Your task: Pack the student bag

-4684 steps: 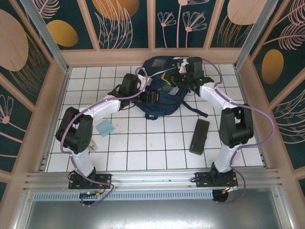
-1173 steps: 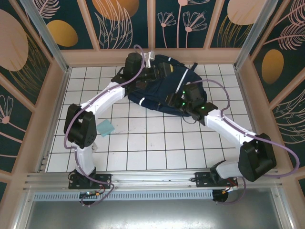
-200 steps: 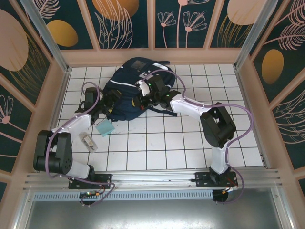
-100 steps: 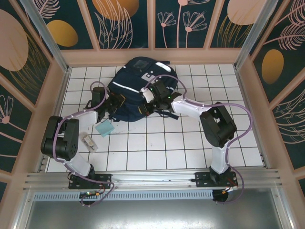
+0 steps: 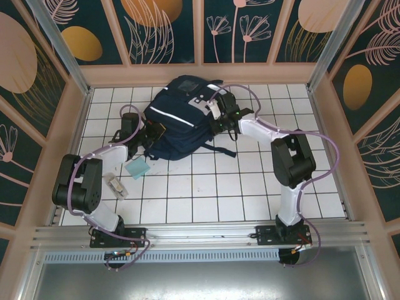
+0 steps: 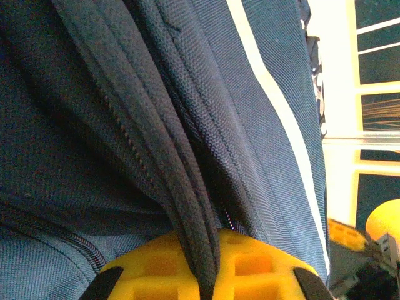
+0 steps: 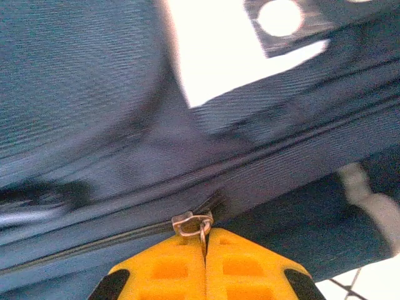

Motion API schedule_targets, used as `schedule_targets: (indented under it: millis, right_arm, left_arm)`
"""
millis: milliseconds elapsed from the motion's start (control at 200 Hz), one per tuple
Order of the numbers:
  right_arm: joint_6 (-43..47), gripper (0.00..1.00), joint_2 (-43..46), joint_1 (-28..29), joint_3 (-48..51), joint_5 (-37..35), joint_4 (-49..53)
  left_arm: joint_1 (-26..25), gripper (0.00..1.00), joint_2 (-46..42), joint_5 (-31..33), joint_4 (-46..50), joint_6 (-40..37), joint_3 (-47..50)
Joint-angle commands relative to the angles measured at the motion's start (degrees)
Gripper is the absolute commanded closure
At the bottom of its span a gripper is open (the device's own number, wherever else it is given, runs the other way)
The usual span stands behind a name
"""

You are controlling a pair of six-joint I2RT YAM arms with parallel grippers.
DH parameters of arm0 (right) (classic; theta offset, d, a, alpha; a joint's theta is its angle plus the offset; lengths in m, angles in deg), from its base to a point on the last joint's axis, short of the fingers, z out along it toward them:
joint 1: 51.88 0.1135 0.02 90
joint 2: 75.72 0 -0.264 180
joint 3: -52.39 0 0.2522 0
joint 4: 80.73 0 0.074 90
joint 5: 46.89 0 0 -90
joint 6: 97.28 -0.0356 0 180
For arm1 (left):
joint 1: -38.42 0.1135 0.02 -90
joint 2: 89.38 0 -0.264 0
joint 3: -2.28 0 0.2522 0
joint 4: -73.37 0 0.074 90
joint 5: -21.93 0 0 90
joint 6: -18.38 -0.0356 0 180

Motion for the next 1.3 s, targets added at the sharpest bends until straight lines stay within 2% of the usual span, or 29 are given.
schedule_targets:
  millis: [0,320,375,425,445,495,580,640,821,941,1106,1296]
  right_arm:
    - [1.13,1.00,-2.74,-2.80,-3.99,-15.22,3.62]
    - [-1.67,1.00,2.63,-1.69,1.07,-8.82,1.96]
    - [-2.59,0.81,4.13,-1.65,1.85,-8.14,2.80]
    - [-3.14,0.66,5.61,-1.69,2.60,-7.17,3.48]
    - [-3.29,0.61,6.29,-1.66,2.91,-6.71,3.78]
    - [-4.18,0.51,8.08,-1.64,3.63,-5.58,4.07]
    - [-5.67,0.46,11.04,-1.64,4.59,-3.28,3.96]
    - [-7.21,0.45,12.51,-1.58,4.92,-0.12,3.25]
    - [-12.13,0.42,12.74,-0.37,4.97,10.14,-2.23]
    - [-15.93,0.33,11.41,1.10,5.88,17.53,-9.10]
    - [-20.66,0.26,7.85,1.81,5.52,24.69,-14.24]
    - [-24.28,0.22,5.75,3.04,7.97,27.75,-18.10]
  left_arm:
    - [1.25,1.00,-3.14,1.79,2.68,-3.47,-0.20]
    - [1.25,1.00,-2.33,1.58,2.37,-3.56,-1.11]
    - [1.28,1.00,-2.29,1.56,2.41,-3.59,-1.48]
    - [1.25,0.87,-2.38,1.72,2.90,-3.77,-2.03]
    - [1.25,0.78,-2.53,1.85,3.12,-3.88,-2.26]
    - [1.32,0.64,-2.98,2.40,3.93,-4.29,-2.90]
    - [1.25,0.42,-4.15,3.45,4.90,-5.10,-3.82]
    - [1.26,0.32,-5.19,4.28,5.12,-5.69,-4.36]
    - [1.25,0.22,-7.59,9.04,8.34,-8.62,-6.09]
    - [1.25,0.19,-7.96,11.09,7.26,-9.10,-4.86]
    - [1.26,0.15,-5.75,8.72,2.00,-6.97,-2.15]
    - [1.25,0.16,-3.39,7.55,-1.05,-6.26,-0.04]
